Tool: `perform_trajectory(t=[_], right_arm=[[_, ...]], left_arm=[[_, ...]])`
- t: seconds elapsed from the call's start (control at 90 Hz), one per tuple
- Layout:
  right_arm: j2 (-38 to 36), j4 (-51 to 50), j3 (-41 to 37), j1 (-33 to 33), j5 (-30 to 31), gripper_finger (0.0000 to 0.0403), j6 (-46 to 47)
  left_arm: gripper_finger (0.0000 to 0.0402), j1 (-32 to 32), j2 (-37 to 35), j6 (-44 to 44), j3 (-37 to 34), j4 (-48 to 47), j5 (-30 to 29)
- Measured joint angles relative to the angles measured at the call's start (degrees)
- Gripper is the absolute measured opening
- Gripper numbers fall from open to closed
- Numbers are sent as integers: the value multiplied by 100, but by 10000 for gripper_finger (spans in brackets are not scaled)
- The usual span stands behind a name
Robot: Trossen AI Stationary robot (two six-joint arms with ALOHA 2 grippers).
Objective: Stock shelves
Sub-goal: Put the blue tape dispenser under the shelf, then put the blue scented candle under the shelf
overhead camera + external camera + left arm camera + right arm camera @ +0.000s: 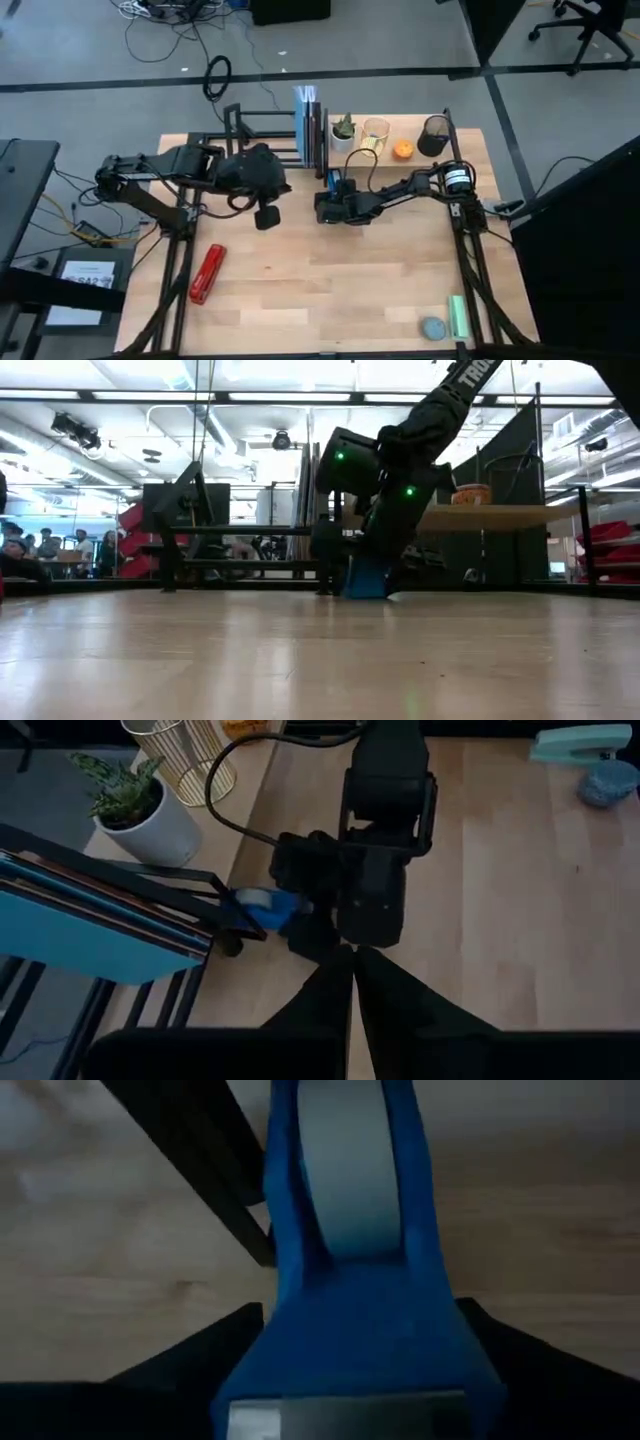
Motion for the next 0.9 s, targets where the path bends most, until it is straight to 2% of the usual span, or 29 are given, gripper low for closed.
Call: perform_trajectory(t=[0.189,0.456,0.567,0.689,0.778,0.9], right_arm=[[-114,-255,-6,203,-165,270,100],[-565,-1871,-15,559,-636,268,480],[-967,-2434,-17,852,-1102,270,360],[-1719,-3051,-16,1136,-2167,268,-511],[-2341,-3349,-15,1271,-3446,266,-1245],[-3030,-3399,-15,1519,-5072,264,-1552]], left_arm=[[0,0,0,0,0,-51,-1],[0,0,2,-20,0,-121,-2],[0,0,2,-88,0,-207,-2],[0,-46,2,-165,0,-326,-7],[0,-124,2,-169,0,-330,-12],[0,-219,2,-170,0,-284,-10]])
